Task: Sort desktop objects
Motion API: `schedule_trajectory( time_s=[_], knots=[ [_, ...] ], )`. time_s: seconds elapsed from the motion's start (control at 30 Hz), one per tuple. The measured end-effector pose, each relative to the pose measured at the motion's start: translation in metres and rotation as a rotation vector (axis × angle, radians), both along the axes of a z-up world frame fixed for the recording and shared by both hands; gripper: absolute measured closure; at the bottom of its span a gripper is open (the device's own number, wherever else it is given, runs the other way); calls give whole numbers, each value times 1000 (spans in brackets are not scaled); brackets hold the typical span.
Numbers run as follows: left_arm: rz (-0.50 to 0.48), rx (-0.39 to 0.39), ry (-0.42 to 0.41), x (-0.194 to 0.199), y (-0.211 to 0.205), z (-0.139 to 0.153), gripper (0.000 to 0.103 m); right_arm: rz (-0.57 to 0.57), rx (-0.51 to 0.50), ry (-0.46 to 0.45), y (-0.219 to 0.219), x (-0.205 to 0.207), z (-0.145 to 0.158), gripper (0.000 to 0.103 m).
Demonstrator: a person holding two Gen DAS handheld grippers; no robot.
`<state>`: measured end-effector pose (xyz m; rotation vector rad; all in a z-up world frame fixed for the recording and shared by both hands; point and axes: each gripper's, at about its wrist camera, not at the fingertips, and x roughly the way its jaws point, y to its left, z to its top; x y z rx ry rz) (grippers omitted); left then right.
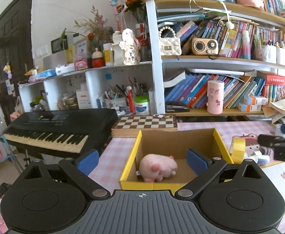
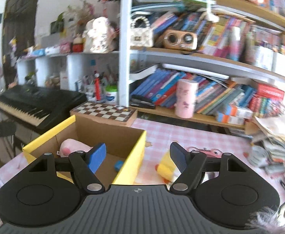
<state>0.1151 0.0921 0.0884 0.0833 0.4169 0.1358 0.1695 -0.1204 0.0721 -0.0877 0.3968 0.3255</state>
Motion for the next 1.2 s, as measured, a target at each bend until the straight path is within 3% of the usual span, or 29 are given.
schedule_trajectory(
  time_s=[0.5, 0.8, 1.2],
  knots=[
    [51, -97, 25, -69, -1, -20, 4, -48, 49, 46, -8, -92, -22, 33],
    [93, -101, 99, -101, -6, -44, 4, -54, 32, 89, -6, -129, -44, 33],
    [63, -66, 113, -118, -24, -56, 4, 7, -25, 105, 3, -152, -59, 32]
  ],
)
